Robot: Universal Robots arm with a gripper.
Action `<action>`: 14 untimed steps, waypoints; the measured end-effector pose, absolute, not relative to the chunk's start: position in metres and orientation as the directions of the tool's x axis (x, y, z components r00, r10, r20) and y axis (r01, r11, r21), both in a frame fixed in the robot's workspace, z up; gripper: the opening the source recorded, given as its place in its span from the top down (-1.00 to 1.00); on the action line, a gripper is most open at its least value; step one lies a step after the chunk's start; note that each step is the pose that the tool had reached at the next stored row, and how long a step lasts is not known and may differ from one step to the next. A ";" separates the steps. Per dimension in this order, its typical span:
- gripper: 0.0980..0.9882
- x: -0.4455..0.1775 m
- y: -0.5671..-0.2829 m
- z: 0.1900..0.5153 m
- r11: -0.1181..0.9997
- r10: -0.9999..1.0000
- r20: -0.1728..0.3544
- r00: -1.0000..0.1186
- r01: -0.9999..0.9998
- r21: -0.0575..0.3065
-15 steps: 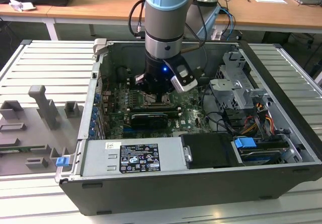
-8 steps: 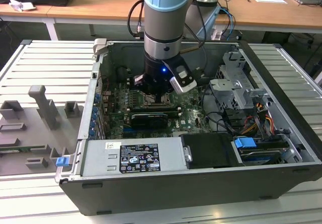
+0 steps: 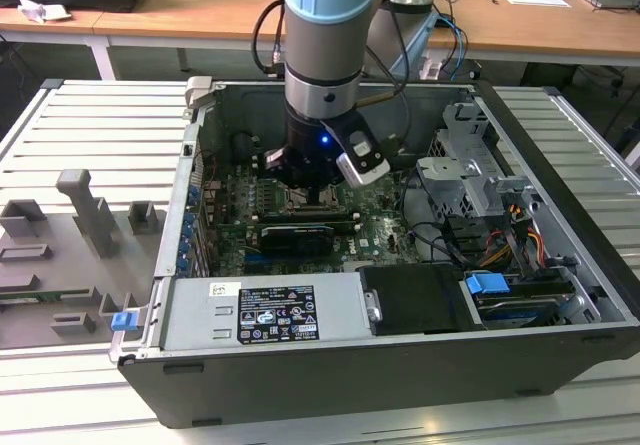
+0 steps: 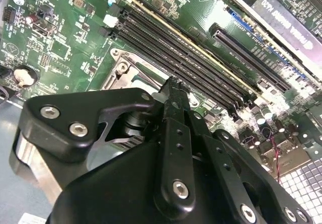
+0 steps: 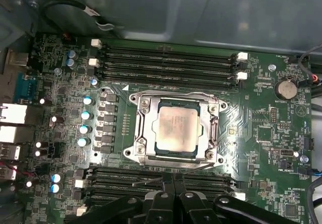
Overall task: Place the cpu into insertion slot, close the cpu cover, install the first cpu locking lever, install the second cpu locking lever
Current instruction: 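Install the second cpu locking lever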
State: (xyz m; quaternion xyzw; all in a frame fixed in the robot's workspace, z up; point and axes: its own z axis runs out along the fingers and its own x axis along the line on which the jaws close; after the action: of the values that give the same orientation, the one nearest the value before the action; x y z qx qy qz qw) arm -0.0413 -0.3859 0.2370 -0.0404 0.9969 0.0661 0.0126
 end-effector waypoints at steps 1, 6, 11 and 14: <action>0.98 -0.042 -0.386 0.237 0.988 -0.079 -0.031 -0.996 -0.082 0.132; 0.98 -0.053 -0.386 0.237 0.987 -0.079 -0.031 -0.996 -0.083 0.137; 0.98 -0.061 -0.386 0.227 0.987 -0.079 -0.031 -0.996 -0.083 0.140; 0.98 -0.062 -0.386 0.222 0.986 -0.079 -0.031 -0.996 -0.082 0.142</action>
State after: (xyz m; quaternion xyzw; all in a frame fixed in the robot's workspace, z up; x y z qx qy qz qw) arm -0.0616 -0.3864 0.2218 -0.0404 0.9965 0.0720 0.0129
